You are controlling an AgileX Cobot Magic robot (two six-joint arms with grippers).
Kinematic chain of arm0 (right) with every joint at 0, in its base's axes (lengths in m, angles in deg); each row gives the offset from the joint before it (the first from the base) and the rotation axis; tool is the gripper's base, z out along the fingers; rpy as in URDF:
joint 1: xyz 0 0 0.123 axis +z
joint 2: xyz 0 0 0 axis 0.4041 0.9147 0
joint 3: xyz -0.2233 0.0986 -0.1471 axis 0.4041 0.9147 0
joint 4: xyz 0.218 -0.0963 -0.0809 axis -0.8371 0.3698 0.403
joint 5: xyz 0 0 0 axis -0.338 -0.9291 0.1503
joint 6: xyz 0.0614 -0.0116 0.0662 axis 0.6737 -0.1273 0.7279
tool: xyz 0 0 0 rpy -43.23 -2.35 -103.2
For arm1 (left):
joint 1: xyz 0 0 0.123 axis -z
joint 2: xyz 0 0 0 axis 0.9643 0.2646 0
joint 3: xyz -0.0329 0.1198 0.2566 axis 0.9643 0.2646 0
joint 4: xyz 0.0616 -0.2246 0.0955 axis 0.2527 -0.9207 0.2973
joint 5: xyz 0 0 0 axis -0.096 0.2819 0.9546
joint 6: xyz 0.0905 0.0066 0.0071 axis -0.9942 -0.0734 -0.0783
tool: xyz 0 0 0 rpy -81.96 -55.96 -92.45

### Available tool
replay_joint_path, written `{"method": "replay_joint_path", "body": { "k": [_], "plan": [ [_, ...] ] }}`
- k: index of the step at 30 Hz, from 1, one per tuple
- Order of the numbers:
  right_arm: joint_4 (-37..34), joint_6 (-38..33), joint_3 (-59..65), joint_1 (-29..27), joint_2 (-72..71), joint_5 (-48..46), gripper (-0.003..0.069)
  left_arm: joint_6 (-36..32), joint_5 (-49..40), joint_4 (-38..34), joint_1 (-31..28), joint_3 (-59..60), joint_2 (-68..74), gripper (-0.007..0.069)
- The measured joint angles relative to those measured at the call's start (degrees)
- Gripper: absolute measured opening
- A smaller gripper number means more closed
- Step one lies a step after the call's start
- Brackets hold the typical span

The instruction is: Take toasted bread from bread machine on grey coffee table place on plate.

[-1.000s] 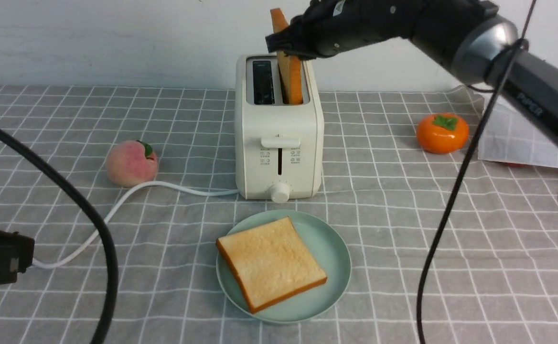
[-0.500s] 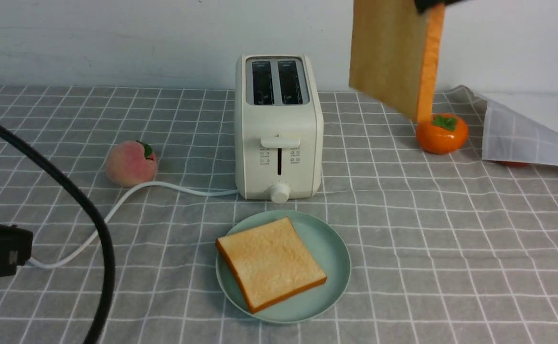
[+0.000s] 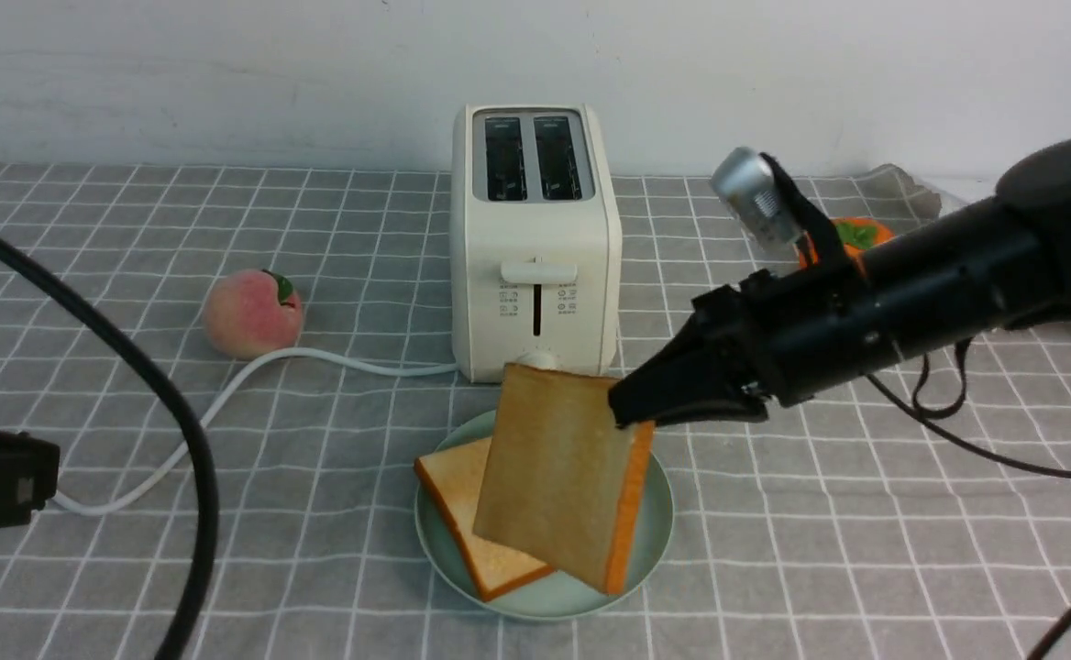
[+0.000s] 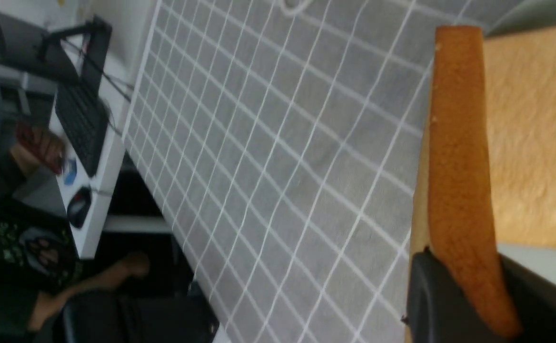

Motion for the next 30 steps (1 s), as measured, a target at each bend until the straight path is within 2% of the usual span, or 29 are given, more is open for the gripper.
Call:
{"method": "replay_joint_path", "body": {
  "k": [5,7,10,17,21,24,25,27,29,30],
  "plan": [
    [-11.1,-4.5,0.0,0.0,6.1,5.4,0.0097,0.0,-1.1,0.0,0.0,0.0,0.0,-0.0014],
    [-11.6,-4.6,0.0,0.0,7.3,5.7,0.0106,0.0,-1.2,0.0,0.0,0.0,0.0,-0.0014],
    [-11.2,-4.3,0.0,0.0,8.3,6.0,0.0158,0.1,-1.3,0.0,0.0,0.0,0.0,-0.0014],
    [1.9,0.8,-0.1,-1.7,7.1,6.7,0.0504,0.1,-1.5,0.2,0.0,0.0,0.0,-0.0014],
    [10.4,2.6,-1.7,-4.3,3.2,5.2,0.061,-0.1,-1.5,0.2,0.0,0.0,0.0,-0.0014],
    [16.3,5.0,-3.5,-6.1,-0.7,3.5,0.061,-0.1,-1.5,0.2,0.0,0.0,0.0,-0.0014],
    [20.4,8.0,-4.8,-7.1,-4.4,2.5,0.058,-0.1,-1.5,0.2,0.0,0.0,0.0,-0.0014],
    [26.5,14.4,-6.0,-8.2,-10.0,1.0,0.0483,-0.1,-1.5,0.2,0.0,0.0,0.0,-0.0014],
    [32.8,20.4,-6.3,-8.8,-17.0,-0.3,0.0321,-0.1,-1.1,0.2,0.0,0.0,0.0,-0.0014],
    [33.5,20.9,-6.3,-8.8,-17.0,-0.3,0.0321,-0.1,-1.0,0.2,0.0,0.0,0.0,-0.0014]
  ]
}}
